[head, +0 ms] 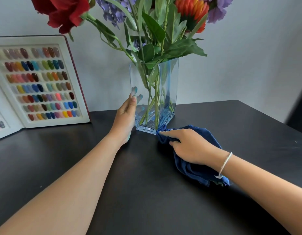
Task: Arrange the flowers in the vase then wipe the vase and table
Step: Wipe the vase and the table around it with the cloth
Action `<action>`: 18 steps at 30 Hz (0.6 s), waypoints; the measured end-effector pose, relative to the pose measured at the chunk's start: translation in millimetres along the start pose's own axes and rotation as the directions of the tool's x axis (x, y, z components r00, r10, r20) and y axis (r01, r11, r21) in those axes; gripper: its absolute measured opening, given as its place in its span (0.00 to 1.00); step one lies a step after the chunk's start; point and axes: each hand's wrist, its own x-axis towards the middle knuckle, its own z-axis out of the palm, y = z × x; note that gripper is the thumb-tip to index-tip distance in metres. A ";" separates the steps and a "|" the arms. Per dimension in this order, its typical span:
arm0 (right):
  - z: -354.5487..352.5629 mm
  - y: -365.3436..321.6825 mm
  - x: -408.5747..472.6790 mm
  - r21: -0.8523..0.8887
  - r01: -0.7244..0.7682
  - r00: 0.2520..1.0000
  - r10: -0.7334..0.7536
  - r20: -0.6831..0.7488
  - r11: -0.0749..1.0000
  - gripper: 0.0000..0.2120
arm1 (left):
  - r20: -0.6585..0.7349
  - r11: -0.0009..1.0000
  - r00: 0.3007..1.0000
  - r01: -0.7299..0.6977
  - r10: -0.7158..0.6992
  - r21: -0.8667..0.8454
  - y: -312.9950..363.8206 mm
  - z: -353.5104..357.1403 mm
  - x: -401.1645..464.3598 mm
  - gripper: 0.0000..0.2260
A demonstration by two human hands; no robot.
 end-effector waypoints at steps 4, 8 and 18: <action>-7.3 11.8 8.2 0.024 -0.052 0.993 0.054 -0.104 0.998 0.22 | 0.006 1.000 1.000 -0.007 0.007 0.014 -0.3 -1.6 1.2 0.12; -19.0 25.0 29.9 -0.081 -0.187 0.970 0.171 -0.173 0.979 0.21 | 0.007 1.000 1.000 -0.008 0.008 -0.007 0.0 -1.5 1.1 0.12; -20.7 37.4 66.8 -0.076 -0.252 0.957 0.237 -0.169 0.965 0.22 | 0.010 1.000 1.000 -0.011 0.011 -0.027 -0.4 1.3 0.2 0.12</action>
